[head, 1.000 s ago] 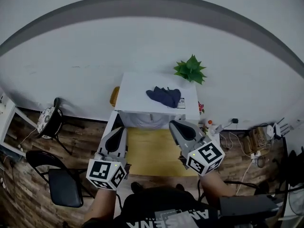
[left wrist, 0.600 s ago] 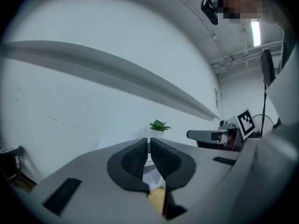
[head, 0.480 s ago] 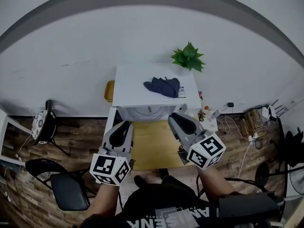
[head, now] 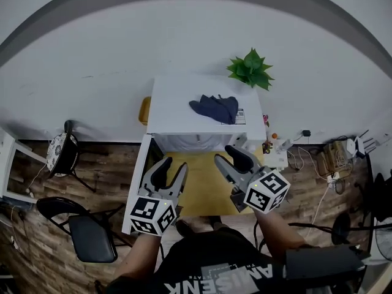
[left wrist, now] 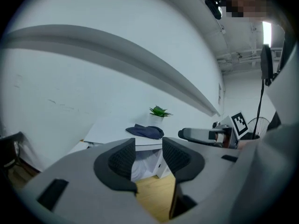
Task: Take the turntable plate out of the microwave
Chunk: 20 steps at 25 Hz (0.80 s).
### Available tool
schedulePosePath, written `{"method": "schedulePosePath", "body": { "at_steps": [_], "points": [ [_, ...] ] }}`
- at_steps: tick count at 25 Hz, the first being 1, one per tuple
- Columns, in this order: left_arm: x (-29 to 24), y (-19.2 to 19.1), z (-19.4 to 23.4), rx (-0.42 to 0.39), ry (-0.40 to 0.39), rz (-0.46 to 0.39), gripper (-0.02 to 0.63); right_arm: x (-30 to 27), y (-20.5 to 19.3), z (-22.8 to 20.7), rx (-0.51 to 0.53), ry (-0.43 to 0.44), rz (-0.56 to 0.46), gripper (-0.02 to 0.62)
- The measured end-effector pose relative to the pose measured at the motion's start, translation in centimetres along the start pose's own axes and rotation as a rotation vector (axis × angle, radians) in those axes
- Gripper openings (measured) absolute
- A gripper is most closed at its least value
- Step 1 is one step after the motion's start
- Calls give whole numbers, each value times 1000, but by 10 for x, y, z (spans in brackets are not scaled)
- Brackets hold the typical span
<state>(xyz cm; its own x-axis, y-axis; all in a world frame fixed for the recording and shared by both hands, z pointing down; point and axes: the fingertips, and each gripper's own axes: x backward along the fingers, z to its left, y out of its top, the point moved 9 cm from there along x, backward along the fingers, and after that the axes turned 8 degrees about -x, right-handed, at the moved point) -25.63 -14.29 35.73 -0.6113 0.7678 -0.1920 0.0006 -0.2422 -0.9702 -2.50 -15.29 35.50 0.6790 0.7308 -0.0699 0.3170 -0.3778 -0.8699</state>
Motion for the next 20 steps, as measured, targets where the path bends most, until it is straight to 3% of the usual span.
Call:
{"method": "schedulePosePath", "body": {
  "at_steps": [6, 11, 17, 20],
  "points": [
    [-22, -37, 3, 217, 8, 44, 163, -4, -27, -31, -172, 30, 26, 169],
    [-40, -62, 5, 221, 52, 67, 163, -12, -54, -57, -257, 4, 69, 169],
    [-59, -100, 12, 443, 46, 71, 163, -21, -91, -80, -363, -49, 99, 169],
    [-73, -120, 19, 466, 50, 82, 163, -28, -109, -93, -407, -62, 114, 170]
  ]
}}
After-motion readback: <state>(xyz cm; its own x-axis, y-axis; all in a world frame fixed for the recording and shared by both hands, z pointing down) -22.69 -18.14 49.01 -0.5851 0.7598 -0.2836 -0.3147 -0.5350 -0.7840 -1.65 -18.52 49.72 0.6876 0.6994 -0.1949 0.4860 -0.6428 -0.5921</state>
